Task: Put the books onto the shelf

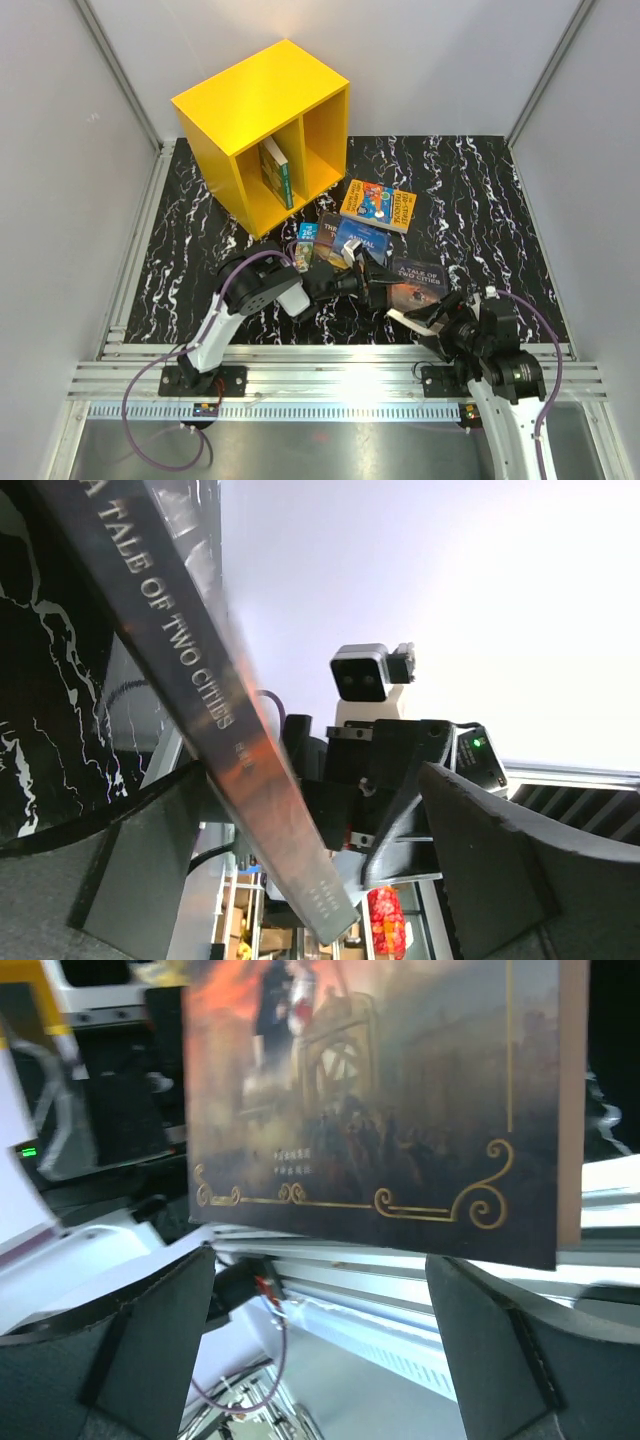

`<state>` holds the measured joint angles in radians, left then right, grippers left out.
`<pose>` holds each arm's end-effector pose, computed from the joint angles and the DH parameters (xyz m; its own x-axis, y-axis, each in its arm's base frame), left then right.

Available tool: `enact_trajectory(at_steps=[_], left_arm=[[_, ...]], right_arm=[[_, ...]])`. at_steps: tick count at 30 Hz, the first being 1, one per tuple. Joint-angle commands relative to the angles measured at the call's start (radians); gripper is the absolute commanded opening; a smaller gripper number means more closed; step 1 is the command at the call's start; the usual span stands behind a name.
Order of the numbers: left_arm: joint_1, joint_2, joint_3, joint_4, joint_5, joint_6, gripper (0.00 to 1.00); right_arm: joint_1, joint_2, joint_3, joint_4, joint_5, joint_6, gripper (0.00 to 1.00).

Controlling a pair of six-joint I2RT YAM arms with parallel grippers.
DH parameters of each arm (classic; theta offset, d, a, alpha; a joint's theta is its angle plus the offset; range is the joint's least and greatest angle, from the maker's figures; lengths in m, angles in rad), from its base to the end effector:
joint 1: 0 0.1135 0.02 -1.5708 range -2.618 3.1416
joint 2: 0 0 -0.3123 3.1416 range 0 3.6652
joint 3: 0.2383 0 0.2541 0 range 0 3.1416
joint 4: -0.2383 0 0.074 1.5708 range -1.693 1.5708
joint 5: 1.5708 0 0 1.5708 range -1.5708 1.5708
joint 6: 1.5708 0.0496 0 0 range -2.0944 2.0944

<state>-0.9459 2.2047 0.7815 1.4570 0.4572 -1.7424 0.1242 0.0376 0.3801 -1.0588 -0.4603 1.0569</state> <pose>0.2274 -0.3527 0.1337 -0.9747 -0.1600 0.1560 -0.1489 -0.0555 -0.9873 0.0069 0.0231 0.1869 -0.7064 0.6981 -0.1168 0.3494 0.4874 0.8002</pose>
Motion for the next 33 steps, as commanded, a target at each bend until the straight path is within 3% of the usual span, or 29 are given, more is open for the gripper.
enact_trajectory(at_steps=[1,2,5,6,9,11,13,15,18,19,20,25,30,33], left_arm=[[0.001,0.055,0.013,-0.049,0.038,-0.045,0.88],[0.001,0.050,0.025,-0.079,0.055,-0.030,0.87],[-0.005,-0.006,0.102,-0.370,0.115,0.098,0.86],[-0.007,-0.023,0.128,-0.597,0.121,0.203,0.84],[-0.013,-0.068,0.232,-0.920,0.101,0.354,0.80],[-0.013,-0.071,0.265,-0.975,0.093,0.369,0.72],[-0.011,-0.066,0.280,-1.017,0.087,0.368,0.55],[-0.011,-0.063,0.283,-1.044,0.084,0.379,0.46],[-0.013,-0.057,0.294,-1.063,0.093,0.392,0.26],[-0.011,-0.054,0.298,-1.069,0.103,0.396,0.17],[-0.011,-0.053,0.303,-1.067,0.112,0.396,0.00],[-0.014,-0.097,0.349,-1.089,0.141,0.441,0.00],[-0.013,-0.252,0.443,-1.409,0.020,0.627,0.00],[-0.014,-0.379,0.492,-1.500,-0.104,0.711,0.00]], right_arm=[[0.003,0.057,-0.010,-0.093,0.051,-0.084,0.94],[0.005,0.083,-0.009,-0.089,0.054,-0.095,0.94],[0.003,0.102,0.000,-0.081,0.051,-0.116,0.94],[0.005,0.100,0.002,-0.082,0.045,-0.118,0.94],[0.005,0.079,0.009,-0.092,0.034,-0.110,0.93],[0.003,0.065,0.017,-0.104,0.029,-0.098,0.92],[0.005,0.038,0.023,-0.122,0.022,-0.091,0.92],[0.005,0.013,0.034,-0.135,0.009,-0.078,0.91],[0.003,-0.008,0.052,-0.153,-0.001,-0.072,0.91],[0.003,-0.011,0.057,-0.158,-0.003,-0.071,0.91],[0.005,-0.011,0.069,-0.159,-0.005,-0.067,0.91],[0.005,0.056,0.216,-0.135,-0.002,-0.074,0.91],[0.005,0.292,0.495,-0.110,0.069,-0.138,0.93],[0.003,0.457,0.701,-0.109,0.136,-0.205,0.94]])
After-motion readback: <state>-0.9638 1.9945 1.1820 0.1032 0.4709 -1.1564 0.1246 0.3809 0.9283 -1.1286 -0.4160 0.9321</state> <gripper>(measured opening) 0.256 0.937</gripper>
